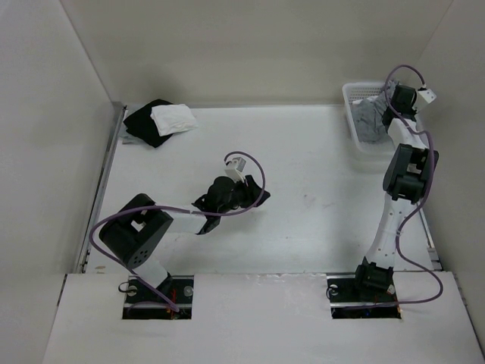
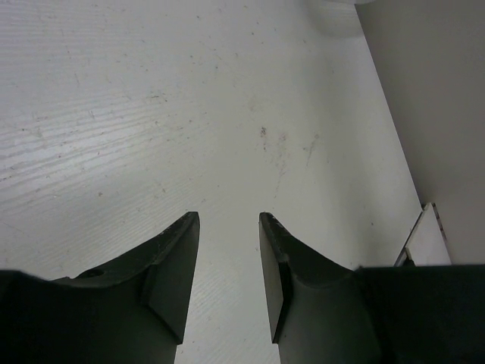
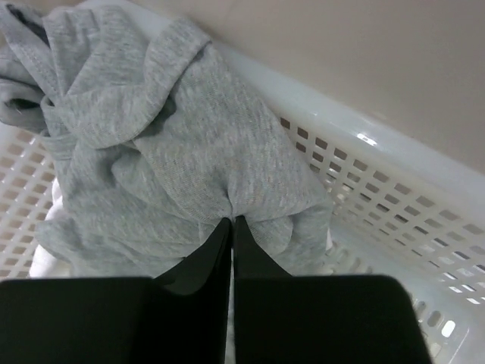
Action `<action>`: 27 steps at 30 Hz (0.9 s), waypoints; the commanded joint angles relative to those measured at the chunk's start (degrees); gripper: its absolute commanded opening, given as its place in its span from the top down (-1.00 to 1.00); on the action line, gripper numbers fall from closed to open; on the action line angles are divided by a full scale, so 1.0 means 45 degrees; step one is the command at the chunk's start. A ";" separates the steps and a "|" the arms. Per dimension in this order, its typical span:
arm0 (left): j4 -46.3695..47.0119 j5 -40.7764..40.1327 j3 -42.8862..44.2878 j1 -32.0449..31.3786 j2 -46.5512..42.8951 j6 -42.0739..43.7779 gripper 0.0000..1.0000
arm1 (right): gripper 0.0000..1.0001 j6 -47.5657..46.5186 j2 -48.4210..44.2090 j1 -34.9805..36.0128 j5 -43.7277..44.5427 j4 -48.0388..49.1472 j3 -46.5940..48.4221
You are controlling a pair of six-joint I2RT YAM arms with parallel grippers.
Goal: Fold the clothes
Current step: Grab the tank top from the pile, then move the tank top to the center of the board
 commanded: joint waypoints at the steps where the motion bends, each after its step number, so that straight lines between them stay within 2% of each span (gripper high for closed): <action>1: 0.1043 0.0278 -0.0096 0.0124 0.0033 -0.0126 0.28 | 1.00 0.0212 -0.1655 -0.0012 -0.0428 0.1109 -0.1215; 3: 0.1043 0.0259 -0.0096 0.0124 -0.0006 -0.0127 0.28 | 1.00 0.0135 -0.3179 -0.0012 -0.0625 0.2923 -0.2973; 4: 0.1043 0.0201 -0.0096 0.0124 -0.0064 -0.0127 0.28 | 1.00 0.0077 -0.5410 0.0143 -0.0954 0.4634 -0.5050; 5: 0.1082 0.0200 -0.0096 0.0124 -0.0123 -0.0127 0.28 | 1.00 0.0115 -0.6477 0.0299 -0.1074 0.5019 -0.5825; 7: 0.1141 0.0181 -0.0174 0.0143 -0.0299 -0.0126 0.28 | 1.00 0.0213 -0.8143 0.0573 -0.1386 0.5373 -0.6982; 11: 0.0791 0.0259 -0.0134 0.0318 -0.1329 -0.0302 0.29 | 1.00 0.0700 -1.3878 0.2151 -0.2245 0.6057 -1.0612; 15: 0.0206 -0.0247 -0.0388 0.0591 -0.2892 -0.0341 0.29 | 1.00 0.0935 -1.7593 0.3948 -0.2558 0.5688 -1.1828; 16: -0.0396 -0.0694 -0.0447 0.0747 -0.3806 -0.0380 0.29 | 1.00 0.0955 -1.9051 0.5248 -0.2907 0.4971 -1.1791; 17: -0.0634 -0.0911 -0.0505 0.0787 -0.4182 -0.0381 0.29 | 1.00 0.0955 -1.9278 0.5455 -0.2969 0.4867 -1.1771; 20: -0.1940 -0.2178 -0.0701 0.1041 -0.6054 -0.0381 0.29 | 0.98 0.0936 -2.0703 0.8104 -0.3650 0.3834 -1.1440; 23: -0.3171 -0.3137 -0.0857 0.1333 -0.7677 -0.0225 0.29 | 0.94 0.1130 -2.1096 1.0837 -0.4140 0.3343 -1.1631; 25: -0.3874 -0.3450 -0.0974 0.1645 -0.8556 -0.0205 0.28 | 0.91 0.1228 -2.0923 1.1859 -0.4141 0.3478 -1.2295; 27: -0.4597 -0.3724 -0.1227 0.1977 -0.9416 -0.0185 0.28 | 0.89 0.1830 -1.9544 1.2196 -0.4490 0.4139 -1.3619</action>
